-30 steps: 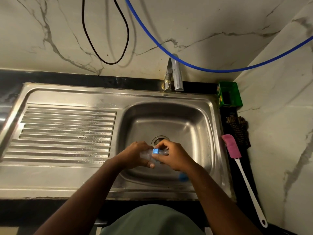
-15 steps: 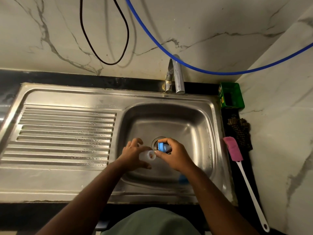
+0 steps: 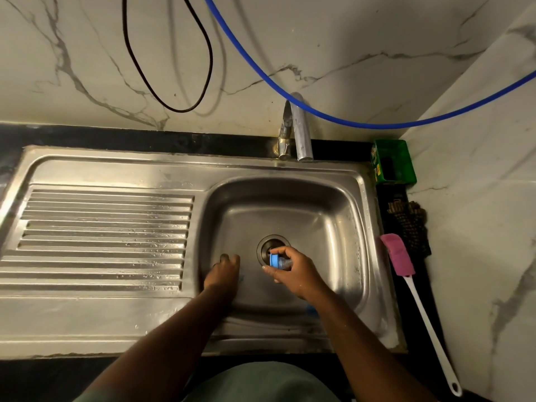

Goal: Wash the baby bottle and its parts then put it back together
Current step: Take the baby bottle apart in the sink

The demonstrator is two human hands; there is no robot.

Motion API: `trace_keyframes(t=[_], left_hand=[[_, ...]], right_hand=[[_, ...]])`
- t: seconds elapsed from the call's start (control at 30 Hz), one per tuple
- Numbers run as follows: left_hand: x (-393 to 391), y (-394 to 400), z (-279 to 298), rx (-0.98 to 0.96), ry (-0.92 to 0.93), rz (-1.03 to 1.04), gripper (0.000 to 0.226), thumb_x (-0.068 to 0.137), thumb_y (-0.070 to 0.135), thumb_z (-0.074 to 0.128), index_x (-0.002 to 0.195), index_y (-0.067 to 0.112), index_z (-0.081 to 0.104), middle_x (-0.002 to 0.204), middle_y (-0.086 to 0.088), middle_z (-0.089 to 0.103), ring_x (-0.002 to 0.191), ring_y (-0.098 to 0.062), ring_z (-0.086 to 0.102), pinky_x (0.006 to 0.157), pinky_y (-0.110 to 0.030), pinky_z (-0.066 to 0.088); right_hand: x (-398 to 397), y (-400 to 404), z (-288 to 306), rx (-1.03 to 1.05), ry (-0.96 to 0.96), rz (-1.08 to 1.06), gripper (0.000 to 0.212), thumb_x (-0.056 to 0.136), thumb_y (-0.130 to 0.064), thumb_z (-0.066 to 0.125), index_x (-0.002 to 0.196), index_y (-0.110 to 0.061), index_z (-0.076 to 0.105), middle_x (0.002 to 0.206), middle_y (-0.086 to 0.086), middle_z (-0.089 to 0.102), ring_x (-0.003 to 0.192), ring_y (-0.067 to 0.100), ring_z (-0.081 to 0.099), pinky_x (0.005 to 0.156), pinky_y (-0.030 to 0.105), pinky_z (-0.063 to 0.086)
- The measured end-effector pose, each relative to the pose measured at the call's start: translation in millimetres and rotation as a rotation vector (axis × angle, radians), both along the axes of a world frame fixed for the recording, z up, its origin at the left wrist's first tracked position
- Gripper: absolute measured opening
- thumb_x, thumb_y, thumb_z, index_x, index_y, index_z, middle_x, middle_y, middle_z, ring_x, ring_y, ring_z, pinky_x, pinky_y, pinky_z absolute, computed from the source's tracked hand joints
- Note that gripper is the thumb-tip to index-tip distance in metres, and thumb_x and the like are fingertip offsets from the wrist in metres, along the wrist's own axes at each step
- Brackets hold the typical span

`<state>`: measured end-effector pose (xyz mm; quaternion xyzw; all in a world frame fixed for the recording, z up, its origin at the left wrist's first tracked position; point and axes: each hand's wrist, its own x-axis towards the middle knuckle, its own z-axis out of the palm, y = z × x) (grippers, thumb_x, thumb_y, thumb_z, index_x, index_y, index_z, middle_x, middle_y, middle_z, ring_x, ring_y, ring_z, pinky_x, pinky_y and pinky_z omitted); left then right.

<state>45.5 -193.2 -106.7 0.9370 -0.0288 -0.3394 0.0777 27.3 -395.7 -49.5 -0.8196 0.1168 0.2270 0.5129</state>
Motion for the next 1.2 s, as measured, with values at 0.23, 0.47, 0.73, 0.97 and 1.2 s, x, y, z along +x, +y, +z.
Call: trace_keyframes(t=[0.23, 0.47, 0.73, 0.97, 1.2], left_hand=[[0.6, -2.8, 7.5, 0.114, -0.003, -0.100, 0.055, 0.100, 0.032, 0.063, 0.148, 0.018, 0.041, 0.147, -0.014, 0.043, 0.132, -0.033, 0.051, 0.098, -0.044, 0.052], [-3.1, 8.4, 41.3, -0.312, -0.419, 0.075, 0.066, 0.094, 0.050, 0.070, 0.148, 0.015, 0.053, 0.142, -0.010, 0.054, 0.121, -0.028, 0.057, 0.098, -0.042, 0.054], [-11.6, -27.4, 105.0, -0.996, 0.030, 0.604, 0.038, 0.110, 0.043, 0.046, 0.105, 0.015, 0.071, 0.080, -0.014, 0.073, 0.053, -0.020, 0.066, 0.049, -0.030, 0.052], [-22.0, -38.9, 110.8, -1.042, 0.088, 0.782, 0.043, 0.110, 0.043, 0.045, 0.097, 0.010, 0.069, 0.071, -0.005, 0.068, 0.057, -0.011, 0.060, 0.054, -0.026, 0.050], [-25.0, -54.7, 108.1, -0.988, -0.041, 0.754, 0.033, 0.107, 0.043, 0.049, 0.101, 0.015, 0.066, 0.084, -0.003, 0.066, 0.073, -0.014, 0.061, 0.067, -0.031, 0.048]], right_hand=[[-3.6, -3.4, -1.7, 0.001, 0.046, 0.001, 0.049, 0.084, -0.036, 0.084, 0.127, -0.026, 0.064, 0.121, -0.007, 0.063, 0.109, 0.021, 0.066, 0.091, 0.040, 0.062], [-6.4, -6.7, 9.1, 0.191, 0.033, -0.151, 0.030, 0.093, -0.022, 0.076, 0.122, -0.028, 0.070, 0.122, 0.004, 0.069, 0.106, 0.020, 0.071, 0.086, 0.039, 0.064], [-8.5, 11.8, 28.6, 0.294, 0.011, -0.072, 0.045, 0.085, -0.044, 0.078, 0.126, -0.028, 0.068, 0.121, 0.002, 0.073, 0.110, 0.021, 0.073, 0.093, 0.044, 0.061], [-17.0, 4.5, 49.8, 0.171, -0.152, -0.051, 0.022, 0.093, -0.022, 0.077, 0.112, -0.012, 0.074, 0.088, -0.001, 0.076, 0.072, 0.014, 0.074, 0.064, 0.028, 0.061], [-14.6, 16.8, 70.4, 0.126, 0.329, -0.180, 0.071, 0.097, -0.076, 0.034, 0.083, -0.013, 0.063, 0.059, 0.005, 0.062, 0.043, 0.014, 0.051, 0.039, 0.020, 0.037]])
